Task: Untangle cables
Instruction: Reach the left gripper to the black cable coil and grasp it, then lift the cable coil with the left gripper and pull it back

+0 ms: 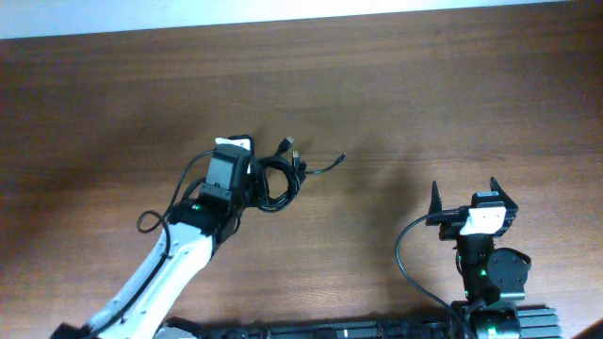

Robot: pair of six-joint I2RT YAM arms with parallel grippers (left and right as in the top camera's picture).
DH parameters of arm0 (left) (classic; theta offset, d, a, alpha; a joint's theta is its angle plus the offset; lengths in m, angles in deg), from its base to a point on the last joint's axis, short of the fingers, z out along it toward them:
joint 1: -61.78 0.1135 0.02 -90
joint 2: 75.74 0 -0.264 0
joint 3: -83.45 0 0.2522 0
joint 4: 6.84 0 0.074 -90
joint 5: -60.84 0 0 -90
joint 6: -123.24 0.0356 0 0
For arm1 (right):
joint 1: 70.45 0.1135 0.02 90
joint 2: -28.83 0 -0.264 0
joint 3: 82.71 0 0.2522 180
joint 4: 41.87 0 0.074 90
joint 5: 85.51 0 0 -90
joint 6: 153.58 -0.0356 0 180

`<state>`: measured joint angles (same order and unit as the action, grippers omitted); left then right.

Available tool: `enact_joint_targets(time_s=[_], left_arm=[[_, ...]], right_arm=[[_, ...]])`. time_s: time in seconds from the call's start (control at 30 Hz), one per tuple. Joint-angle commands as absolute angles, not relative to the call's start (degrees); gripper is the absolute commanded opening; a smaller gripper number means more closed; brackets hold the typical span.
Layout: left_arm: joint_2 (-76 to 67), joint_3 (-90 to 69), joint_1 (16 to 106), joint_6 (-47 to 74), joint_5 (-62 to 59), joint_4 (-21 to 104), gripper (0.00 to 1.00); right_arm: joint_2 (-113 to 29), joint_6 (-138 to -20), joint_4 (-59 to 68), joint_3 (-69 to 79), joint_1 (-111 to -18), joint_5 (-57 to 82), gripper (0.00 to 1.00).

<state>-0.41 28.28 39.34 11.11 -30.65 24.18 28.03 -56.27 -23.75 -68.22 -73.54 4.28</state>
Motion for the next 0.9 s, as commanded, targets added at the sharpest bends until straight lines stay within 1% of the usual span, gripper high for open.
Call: enact_joint_targets(time_s=[0.0,0.2,0.33,0.43,0.57,0.67,0.73,0.83,0.87], left_arm=[[-2.0,28.3,39.3,8.8,-29.8,24.7,0.0],[-2.0,28.3,39.3,8.6,-29.8,26.8,0.0],[-2.0,28.3,39.3,2.1,-29.8,26.8,0.0],[-2.0,28.3,39.3,-7.1,-29.8,28.6,0.0],[-2.0,28.3,39.1,-26.8,-29.0,39.1,0.0],[-1.9,28.3,39.1,-36.4,-28.9,40.9,0.0],[-1.9,28.3,39.1,-41.4,-28.9,40.9,0.0],[-1.9,28.3,39.1,-45.4,-27.8,40.9,0.0],[-1.9,28.3,39.0,-48.7,-26.7,40.9,0.0]], right_arm=[[28.5,-56.6,-23.5,-68.6,-73.9,3.8,0.99],[28.5,-56.6,-23.5,-68.6,-73.9,3.8,0.99],[28.5,-56.6,-23.5,-68.6,-73.9,3.8,0.99],[28.5,-56.6,-23.5,-68.6,-73.9,3.8,0.99],[28.5,-56.6,-23.5,-68.6,-73.9,3.8,0.99],[28.5,-56.6,-23.5,-68.6,-73.9,3.8,0.99],[28.5,-56.6,-23.5,-68.6,-73.9,3.8,0.99],[28.5,-56.6,-23.5,-68.6,-73.9,3.8,0.99],[28.5,-56.6,-23.5,-68.6,-73.9,3.8,0.99]])
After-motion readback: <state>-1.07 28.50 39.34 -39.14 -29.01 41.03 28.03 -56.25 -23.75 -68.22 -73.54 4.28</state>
